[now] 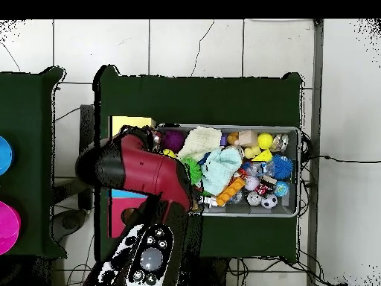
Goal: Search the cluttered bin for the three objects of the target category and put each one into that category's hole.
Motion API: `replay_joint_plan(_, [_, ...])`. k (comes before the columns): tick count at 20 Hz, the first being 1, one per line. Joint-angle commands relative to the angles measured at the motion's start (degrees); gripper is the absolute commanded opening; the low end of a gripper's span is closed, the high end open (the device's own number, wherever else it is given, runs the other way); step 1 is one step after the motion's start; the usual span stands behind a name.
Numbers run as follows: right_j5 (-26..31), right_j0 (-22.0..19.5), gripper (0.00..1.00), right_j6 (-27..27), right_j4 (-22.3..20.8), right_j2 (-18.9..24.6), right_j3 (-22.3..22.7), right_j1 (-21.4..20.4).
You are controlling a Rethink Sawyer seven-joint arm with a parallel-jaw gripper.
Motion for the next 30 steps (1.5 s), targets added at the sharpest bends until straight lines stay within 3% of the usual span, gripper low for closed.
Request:
replay_joint_plan(1, [7.6, -3.1, 0.00, 6.2, -4.0, 0.3, 3.4, 1.6])
replay_joint_plan(6, [7.9, -4.3, 0.00, 6.2, -5.6, -1.3, 3.7, 2.7])
replay_joint_plan(14, [-3.8, -8.4, 0.00, 4.4, -10.5, 3.3, 5.5, 2.5])
replay_joint_plan(25, [-11.2, -12.1, 0.00, 3.9, -17.8, 4.5, 2.3, 4.8])
replay_joint_plan(30, [-17.4, -13.0, 0.00, 6.3, -19.5, 5.1, 2.1, 7.2])
